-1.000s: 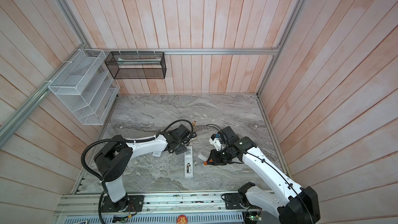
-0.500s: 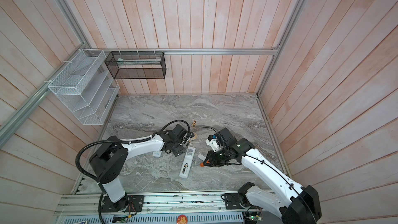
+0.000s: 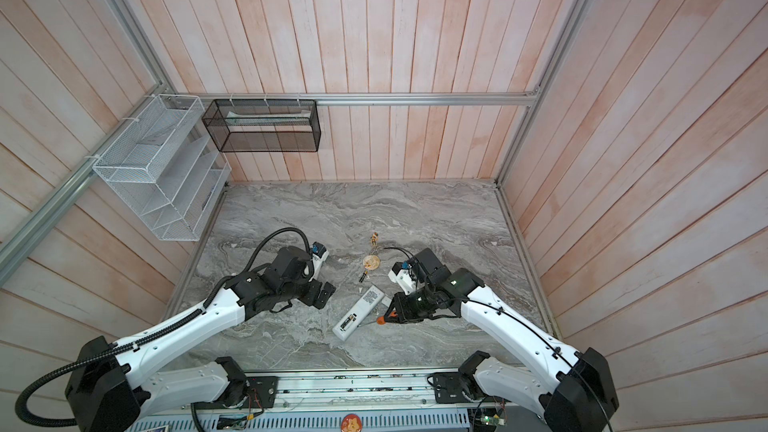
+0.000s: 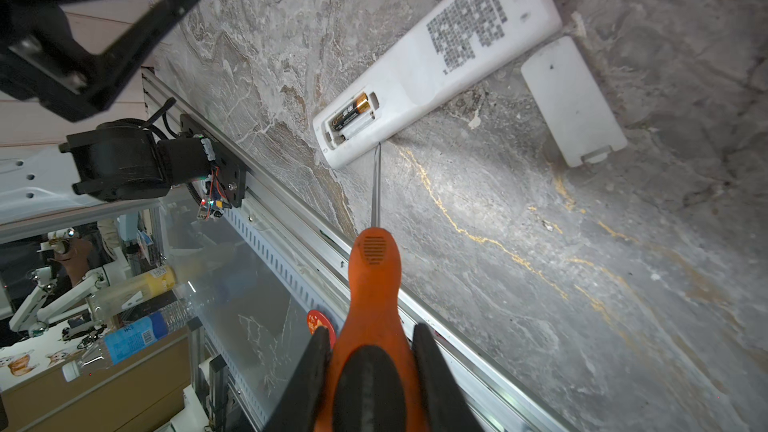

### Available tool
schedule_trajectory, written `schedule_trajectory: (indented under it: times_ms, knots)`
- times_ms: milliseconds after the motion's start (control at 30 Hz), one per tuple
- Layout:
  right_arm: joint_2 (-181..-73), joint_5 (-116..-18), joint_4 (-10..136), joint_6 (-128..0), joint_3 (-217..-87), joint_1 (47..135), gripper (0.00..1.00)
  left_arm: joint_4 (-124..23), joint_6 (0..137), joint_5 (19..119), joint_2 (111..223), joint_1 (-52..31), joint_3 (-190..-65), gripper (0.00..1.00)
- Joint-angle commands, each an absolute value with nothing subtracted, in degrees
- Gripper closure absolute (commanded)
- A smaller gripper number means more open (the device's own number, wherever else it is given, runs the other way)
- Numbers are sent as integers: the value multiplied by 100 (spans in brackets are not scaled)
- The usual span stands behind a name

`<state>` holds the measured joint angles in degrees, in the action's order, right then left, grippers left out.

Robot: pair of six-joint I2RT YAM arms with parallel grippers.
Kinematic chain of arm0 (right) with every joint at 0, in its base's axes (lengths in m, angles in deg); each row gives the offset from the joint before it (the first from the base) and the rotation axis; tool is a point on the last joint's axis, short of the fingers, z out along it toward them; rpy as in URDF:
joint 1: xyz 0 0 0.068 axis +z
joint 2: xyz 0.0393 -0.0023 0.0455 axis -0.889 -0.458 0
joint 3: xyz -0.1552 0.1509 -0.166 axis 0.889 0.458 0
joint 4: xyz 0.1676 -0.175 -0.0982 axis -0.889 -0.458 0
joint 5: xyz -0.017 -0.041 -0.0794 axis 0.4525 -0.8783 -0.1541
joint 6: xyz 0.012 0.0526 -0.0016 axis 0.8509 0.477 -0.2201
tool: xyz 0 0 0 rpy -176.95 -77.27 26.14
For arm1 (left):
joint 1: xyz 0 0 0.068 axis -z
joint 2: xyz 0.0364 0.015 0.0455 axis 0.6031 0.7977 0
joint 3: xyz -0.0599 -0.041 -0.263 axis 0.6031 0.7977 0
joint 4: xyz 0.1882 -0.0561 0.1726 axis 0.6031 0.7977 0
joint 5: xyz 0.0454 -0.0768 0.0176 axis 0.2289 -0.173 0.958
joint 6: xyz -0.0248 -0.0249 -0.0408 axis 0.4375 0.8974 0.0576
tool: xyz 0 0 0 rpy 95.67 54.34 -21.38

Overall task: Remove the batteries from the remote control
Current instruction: 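Lower the remote with the left gripper while the right aligns the screwdriver tip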

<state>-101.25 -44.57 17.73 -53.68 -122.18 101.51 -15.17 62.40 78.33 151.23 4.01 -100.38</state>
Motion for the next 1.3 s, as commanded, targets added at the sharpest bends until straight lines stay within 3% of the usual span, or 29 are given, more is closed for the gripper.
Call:
schedule_trajectory:
  times_ms: [0,300,467,867,1267]
  knots:
    - [-10240,-4357,2210,-5314,-12266,10203,100,-1710,7072,7136,14939,441,-9618,0]
    - [-9820,-4715,1192,-5481,-12677,10211,100,-2221,6491,7109,15066,1503,-9325,0]
    - [-9522,-4915,813,-5419,-12873,10203,100,-2294,6262,7108,15745,1611,-9515,0]
    - [-9410,-5149,697,-5483,-12942,10118,100,-1656,5665,7668,17494,2066,-10563,16]
    - [-9144,-5123,307,-5864,-13151,9317,100,-1778,5126,7746,18421,2150,-11112,43]
